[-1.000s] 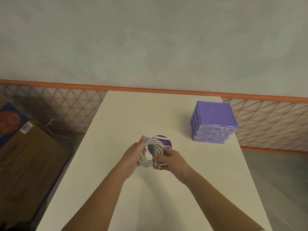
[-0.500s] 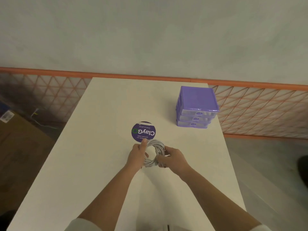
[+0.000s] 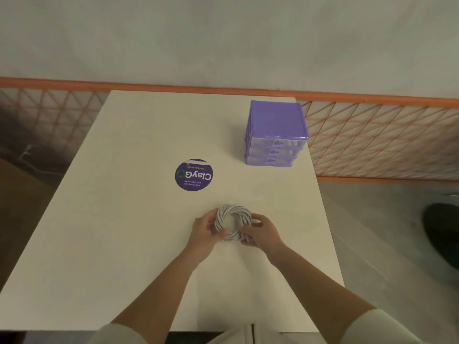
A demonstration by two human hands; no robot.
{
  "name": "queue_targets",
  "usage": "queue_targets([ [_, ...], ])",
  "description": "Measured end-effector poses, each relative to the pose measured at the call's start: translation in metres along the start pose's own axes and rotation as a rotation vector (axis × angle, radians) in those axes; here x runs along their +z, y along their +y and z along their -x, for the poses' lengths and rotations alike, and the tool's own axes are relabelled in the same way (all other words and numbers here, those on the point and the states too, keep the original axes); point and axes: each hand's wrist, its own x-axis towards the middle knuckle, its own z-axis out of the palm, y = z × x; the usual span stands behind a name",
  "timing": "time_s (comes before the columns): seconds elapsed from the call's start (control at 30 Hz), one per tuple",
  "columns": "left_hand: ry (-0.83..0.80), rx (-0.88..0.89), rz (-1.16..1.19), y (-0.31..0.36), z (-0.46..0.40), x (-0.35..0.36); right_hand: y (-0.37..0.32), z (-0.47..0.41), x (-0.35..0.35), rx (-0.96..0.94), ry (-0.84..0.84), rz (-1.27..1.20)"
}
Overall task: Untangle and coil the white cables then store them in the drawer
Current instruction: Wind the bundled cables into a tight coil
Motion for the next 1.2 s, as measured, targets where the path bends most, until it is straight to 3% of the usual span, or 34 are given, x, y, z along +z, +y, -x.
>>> queue_targets([
  [0.13,-0.015,0.055,-0.137,-0.008,-0.007,-0.004,0.006,-0.003,0.0,0.001,0.016,-0.002],
  [0.43,-0.057,-0.004,-0.217,-0.016,-0.015,-0.009,0.015,0.006,0.009,-0.062,0.168,0.112],
  [0.6,-0.107,-0.08,-0.172,-0.013,-0.02,-0.012,0.003,0.011,0.001,0.011,0.07,0.057],
  [0.7,-0.116,-0.128,-0.236,-0.004,-0.032,-0.016,-0.009,0.008,-0.007,0.04,0.127,0.069],
  [0.87,-0.045,-0.073,-0.298,0.036,-0.056,-0.013,-0.036,-0.003,-0.028,-0.033,0.257,-0.072],
  [1.2,-0.014,0.081,-0.196,0.15,-0.118,0.033,-0.096,-0.048,-0.055,-0.029,0.24,-0.017],
])
